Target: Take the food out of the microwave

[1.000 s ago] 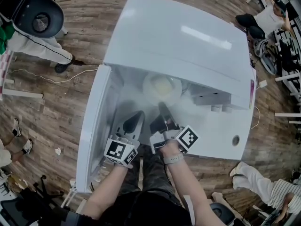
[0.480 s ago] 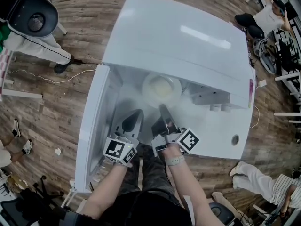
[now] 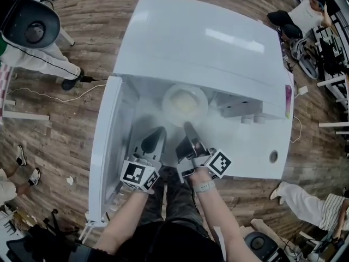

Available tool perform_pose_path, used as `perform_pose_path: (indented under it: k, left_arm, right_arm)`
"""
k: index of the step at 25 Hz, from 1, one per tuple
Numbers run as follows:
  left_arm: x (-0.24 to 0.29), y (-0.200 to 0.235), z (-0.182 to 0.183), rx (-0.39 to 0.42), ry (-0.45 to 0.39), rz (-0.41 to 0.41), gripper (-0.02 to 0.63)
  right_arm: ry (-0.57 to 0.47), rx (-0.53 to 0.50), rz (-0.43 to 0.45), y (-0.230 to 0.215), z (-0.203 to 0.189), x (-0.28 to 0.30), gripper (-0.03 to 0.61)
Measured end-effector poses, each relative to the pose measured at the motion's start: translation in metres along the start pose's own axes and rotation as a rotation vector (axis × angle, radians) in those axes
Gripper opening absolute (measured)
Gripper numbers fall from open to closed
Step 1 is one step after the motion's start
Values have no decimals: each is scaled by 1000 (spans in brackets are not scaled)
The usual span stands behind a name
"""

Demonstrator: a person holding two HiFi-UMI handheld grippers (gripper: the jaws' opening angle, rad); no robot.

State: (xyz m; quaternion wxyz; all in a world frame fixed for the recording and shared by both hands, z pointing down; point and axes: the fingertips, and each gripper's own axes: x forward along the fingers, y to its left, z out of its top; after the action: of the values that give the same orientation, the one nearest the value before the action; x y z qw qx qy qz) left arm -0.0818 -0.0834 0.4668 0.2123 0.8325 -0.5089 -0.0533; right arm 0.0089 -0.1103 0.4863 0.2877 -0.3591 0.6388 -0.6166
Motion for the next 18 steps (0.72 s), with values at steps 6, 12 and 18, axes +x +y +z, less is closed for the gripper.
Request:
perform_pose_path:
  k: [6, 12, 18]
  left_arm:
    - [-7, -8, -2, 28, 20, -30, 9]
    - [-11, -11, -5, 1, 34, -55, 9]
    - [-14, -15, -3, -20, 41, -88, 9]
  right_arm:
    - [-10, -24, 31, 6, -6, -7, 34]
    - [-45, -9, 32, -1, -8, -6, 34]
    - [-72, -2, 20, -6, -8, -1, 34]
